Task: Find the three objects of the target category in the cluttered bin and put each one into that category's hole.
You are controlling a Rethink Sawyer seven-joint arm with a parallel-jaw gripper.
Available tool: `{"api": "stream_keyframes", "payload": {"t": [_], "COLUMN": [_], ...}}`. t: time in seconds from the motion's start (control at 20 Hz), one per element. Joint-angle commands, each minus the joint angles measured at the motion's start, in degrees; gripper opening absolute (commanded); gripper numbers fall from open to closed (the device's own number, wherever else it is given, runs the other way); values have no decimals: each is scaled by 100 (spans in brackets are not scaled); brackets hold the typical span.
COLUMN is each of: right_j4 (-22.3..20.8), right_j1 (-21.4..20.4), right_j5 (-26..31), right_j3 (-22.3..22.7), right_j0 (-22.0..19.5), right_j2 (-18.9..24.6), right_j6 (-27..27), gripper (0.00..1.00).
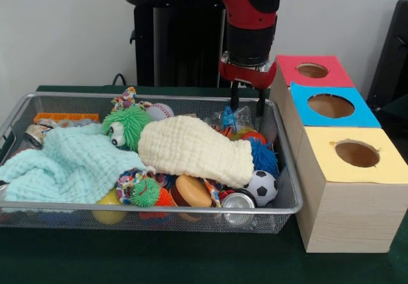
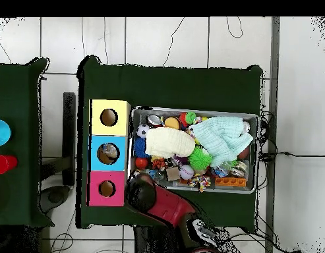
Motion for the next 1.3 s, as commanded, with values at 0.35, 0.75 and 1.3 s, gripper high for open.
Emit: {"api": "stream_keyframes", "payload": {"t": [0.35, 0.75, 1.3], "right_j4": [326, 103, -367], "right_j1": [421, 497, 1351], "right_j5": [86, -119, -578], "right_j3": [85, -53, -209], "right_j0": [-121, -388, -571], "right_j2": [129, -46, 409], "right_j6": [1353, 1107, 737], "gripper": [100, 100, 100]}}
